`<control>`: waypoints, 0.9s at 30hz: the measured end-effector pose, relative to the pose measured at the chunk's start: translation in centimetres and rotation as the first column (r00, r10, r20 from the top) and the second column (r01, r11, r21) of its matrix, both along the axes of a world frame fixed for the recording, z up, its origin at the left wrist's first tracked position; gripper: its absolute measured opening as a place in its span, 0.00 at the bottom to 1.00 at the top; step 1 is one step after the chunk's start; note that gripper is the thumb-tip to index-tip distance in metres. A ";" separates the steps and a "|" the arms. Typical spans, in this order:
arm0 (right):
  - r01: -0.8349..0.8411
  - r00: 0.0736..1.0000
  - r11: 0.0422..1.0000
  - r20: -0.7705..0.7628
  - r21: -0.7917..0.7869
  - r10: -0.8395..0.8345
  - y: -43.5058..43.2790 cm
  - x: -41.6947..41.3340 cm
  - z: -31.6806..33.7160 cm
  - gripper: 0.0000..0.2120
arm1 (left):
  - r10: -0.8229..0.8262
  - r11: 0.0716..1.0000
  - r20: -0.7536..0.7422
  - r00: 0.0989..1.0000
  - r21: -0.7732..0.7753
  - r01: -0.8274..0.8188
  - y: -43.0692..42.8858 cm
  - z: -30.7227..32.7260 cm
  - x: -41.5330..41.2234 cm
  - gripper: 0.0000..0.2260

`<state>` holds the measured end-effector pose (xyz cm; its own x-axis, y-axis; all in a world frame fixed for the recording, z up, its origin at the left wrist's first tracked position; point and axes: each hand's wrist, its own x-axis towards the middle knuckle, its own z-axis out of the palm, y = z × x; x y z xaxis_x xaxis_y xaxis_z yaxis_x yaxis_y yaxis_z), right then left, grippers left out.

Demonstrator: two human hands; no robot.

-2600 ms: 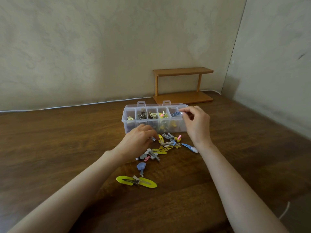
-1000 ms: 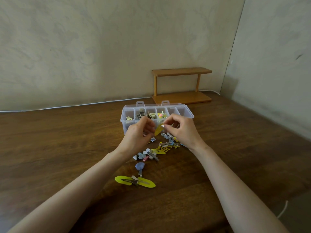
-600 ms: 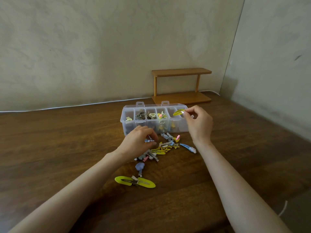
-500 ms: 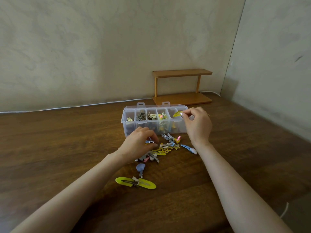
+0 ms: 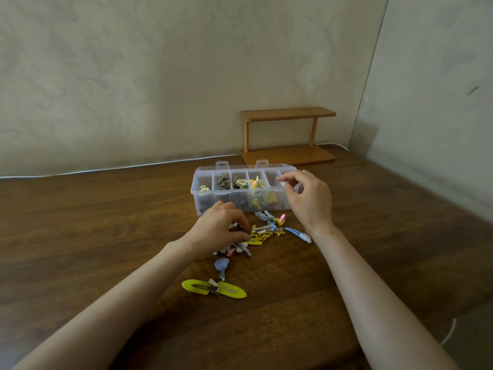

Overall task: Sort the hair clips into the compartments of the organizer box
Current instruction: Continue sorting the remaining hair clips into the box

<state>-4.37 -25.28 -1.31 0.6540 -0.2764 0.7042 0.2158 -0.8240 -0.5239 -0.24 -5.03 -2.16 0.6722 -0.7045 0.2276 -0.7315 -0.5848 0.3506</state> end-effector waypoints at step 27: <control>-0.374 0.786 0.870 -0.388 0.321 0.481 2.0 -1.3 1.0 0.01 | 0.020 0.923 -0.187 0.982 -0.375 -0.090 0.0 2.1 -0.5 0.04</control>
<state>-5.66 -23.24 -0.33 0.9639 -0.0013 0.2664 0.2205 -0.5571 -0.8006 -0.75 -5.02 -0.04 0.7613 -0.5488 0.3453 -0.6080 -0.4192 0.6743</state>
